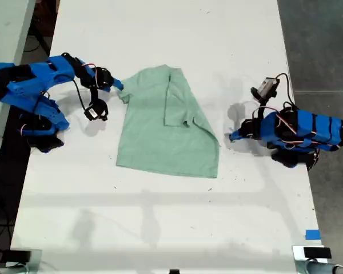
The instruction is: Fold t shirt
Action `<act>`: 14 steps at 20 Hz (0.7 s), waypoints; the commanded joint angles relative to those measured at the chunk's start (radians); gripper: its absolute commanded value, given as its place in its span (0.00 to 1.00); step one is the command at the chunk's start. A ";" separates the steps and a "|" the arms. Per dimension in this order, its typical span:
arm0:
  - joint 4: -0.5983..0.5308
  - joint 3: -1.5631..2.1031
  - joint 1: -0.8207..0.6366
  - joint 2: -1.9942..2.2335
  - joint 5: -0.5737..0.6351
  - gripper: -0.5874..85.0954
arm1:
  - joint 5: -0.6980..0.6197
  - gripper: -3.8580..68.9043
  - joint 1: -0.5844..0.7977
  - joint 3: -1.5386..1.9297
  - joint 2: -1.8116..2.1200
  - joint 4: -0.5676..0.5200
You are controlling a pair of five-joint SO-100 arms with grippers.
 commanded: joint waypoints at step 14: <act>0.227 -0.492 -0.043 -0.311 0.012 0.01 | -0.025 0.03 -0.014 0.049 0.011 -0.034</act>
